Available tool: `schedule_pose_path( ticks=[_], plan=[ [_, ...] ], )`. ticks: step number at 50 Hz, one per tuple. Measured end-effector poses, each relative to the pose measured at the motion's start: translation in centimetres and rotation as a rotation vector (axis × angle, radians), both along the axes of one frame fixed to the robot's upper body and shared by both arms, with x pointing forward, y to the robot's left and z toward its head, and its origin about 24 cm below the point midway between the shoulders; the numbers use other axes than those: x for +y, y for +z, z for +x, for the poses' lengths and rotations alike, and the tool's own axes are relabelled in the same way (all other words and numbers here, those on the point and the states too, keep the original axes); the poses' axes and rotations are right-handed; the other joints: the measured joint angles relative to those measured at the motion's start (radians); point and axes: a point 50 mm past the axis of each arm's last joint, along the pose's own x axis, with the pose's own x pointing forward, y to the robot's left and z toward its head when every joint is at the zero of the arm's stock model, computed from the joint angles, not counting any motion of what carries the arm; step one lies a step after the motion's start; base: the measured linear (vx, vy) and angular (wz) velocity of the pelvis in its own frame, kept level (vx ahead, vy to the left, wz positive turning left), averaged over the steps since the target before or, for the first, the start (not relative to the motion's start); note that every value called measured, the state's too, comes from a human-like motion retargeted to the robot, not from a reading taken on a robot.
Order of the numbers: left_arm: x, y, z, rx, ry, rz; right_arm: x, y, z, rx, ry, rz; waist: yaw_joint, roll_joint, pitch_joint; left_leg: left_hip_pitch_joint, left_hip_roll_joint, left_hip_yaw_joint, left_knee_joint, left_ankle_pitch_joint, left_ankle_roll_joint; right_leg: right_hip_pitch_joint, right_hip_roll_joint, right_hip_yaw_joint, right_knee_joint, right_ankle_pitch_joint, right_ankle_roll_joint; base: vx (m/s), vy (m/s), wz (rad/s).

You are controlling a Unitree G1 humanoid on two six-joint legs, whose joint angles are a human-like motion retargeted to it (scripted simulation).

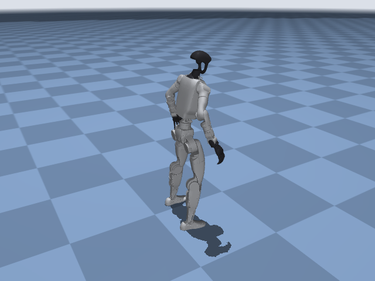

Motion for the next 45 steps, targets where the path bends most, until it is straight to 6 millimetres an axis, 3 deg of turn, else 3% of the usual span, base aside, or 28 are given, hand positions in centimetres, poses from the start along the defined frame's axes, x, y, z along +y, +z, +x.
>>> schedule_pose_path(
  ticks=[12, 18, 23, 25, 27, 29, 33, 35, 37, 40, 42, 43, 45],
  plan=[
    [-1.1, -1.4, -1.9, 0.054, 0.033, -0.037, 2.2, -0.4, 0.6, -0.075, -0.043, 0.102, 0.002, -0.003, 0.045, -0.011, 0.004, 0.017, -0.031, 0.013, -0.005, -0.005, 0.004, -0.014, -0.056, 0.039, 0.019, 0.10, 0.01, -0.03],
    [-2.0, -1.0, -0.4, -0.060, 0.125, -0.092, 3.6, 0.0, 1.1, -0.164, -0.077, 0.143, 0.018, -0.012, 0.087, -0.024, 0.004, 0.026, -0.032, 0.004, -0.002, -0.022, 0.004, -0.006, -0.062, 0.036, 0.028, 0.06, 0.00, -0.06],
    [-3.7, -1.3, 2.6, -0.120, 0.188, -0.142, 4.9, -0.2, 2.9, -0.226, -0.104, 0.161, 0.019, -0.017, 0.166, -0.084, -0.004, 0.015, 0.023, -0.018, 0.039, -0.061, 0.000, 0.007, -0.045, 0.012, 0.010, -0.04, -0.01, 0.00],
    [-4.3, -1.0, 4.3, -0.152, 0.183, -0.159, 5.5, -0.2, 4.0, -0.242, -0.084, 0.172, 0.038, -0.023, 0.216, -0.143, -0.004, 0.025, 0.136, -0.077, 0.082, -0.136, -0.006, 0.026, 0.079, -0.056, -0.029, -0.14, -0.02, -0.15],
    [-5.6, 0.0, 7.8, -0.204, 0.100, -0.165, 5.6, 0.1, 6.4, -0.239, -0.091, 0.185, 0.009, -0.006, 0.299, -0.254, -0.015, -0.012, 0.329, -0.162, 0.153, -0.170, -0.011, 0.031, 0.152, -0.144, -0.121, -0.16, 0.03, 0.38],
    [-6.3, 0.9, 9.7, -0.239, 0.047, -0.156, 6.0, 0.5, 8.0, -0.249, -0.073, 0.188, -0.002, 0.009, 0.342, -0.377, -0.011, -0.029, 0.574, -0.283, 0.211, -0.279, -0.009, 0.041, 0.376, -0.280, -0.193, -0.08, 0.03, 0.18],
    [-6.2, 2.2, 11.9, -0.206, -0.174, -0.007, 6.2, 0.8, 10.5, -0.202, 0.060, 0.088, -0.021, 0.028, 0.346, -0.602, -0.006, -0.062, 0.996, -0.491, 0.291, -0.490, -0.016, 0.046, 0.796, -0.520, -0.289, 0.07, 0.01, 0.10],
    [-5.4, 2.7, 12.7, -0.155, -0.313, 0.111, 5.9, 1.3, 12.0, -0.176, 0.132, 0.054, -0.026, 0.033, 0.342, -0.635, -0.003, -0.071, 1.092, -0.547, 0.302, -0.515, -0.022, 0.044, 0.891, -0.588, -0.318, 0.33, 0.02, 0.16],
    [-4.5, 2.9, 12.3, -0.142, -0.354, 0.174, 5.2, 2.1, 12.5, -0.210, 0.155, 0.041, -0.023, 0.036, 0.303, -0.582, 0.003, -0.065, 1.064, -0.560, 0.300, -0.458, -0.030, 0.024, 0.859, -0.595, -0.315, 0.62, 0.02, 0.05],
    [-2.9, 2.7, 9.2, -0.193, -0.238, 0.142, 3.9, 3.7, 10.3, -0.336, 0.066, 0.076, -0.004, 0.037, 0.204, -0.345, 0.016, -0.025, 0.811, -0.473, 0.282, -0.227, -0.039, -0.037, 0.614, -0.466, -0.276, 0.97, 0.02, 0.00],
    [-1.5, 2.4, 5.8, -0.180, -0.154, 0.104, 3.3, 4.0, 7.6, -0.344, 0.018, 0.134, 0.008, 0.022, 0.093, -0.183, 0.003, -0.003, 0.566, -0.237, 0.267, -0.096, -0.046, -0.063, 0.423, -0.216, -0.273, 1.14, 0.05, -0.01],
    [-0.9, 2.2, 3.9, -0.150, -0.132, 0.089, 3.1, 4.0, 6.2, -0.316, 0.013, 0.162, 0.012, 0.018, 0.039, -0.120, -0.004, -0.006, 0.458, -0.064, 0.243, -0.052, -0.045, -0.063, 0.345, -0.042, -0.282, 1.11, 0.05, -0.05],
    [0.0, 1.8, 0.1, -0.058, -0.118, 0.071, 2.7, 3.6, 3.0, -0.225, 0.022, 0.198, 0.026, 0.015, -0.049, -0.022, -0.011, -0.037, 0.292, 0.291, 0.128, -0.012, -0.038, -0.034, 0.274, 0.301, -0.234, 1.05, 0.05, -0.03]
  ],
)
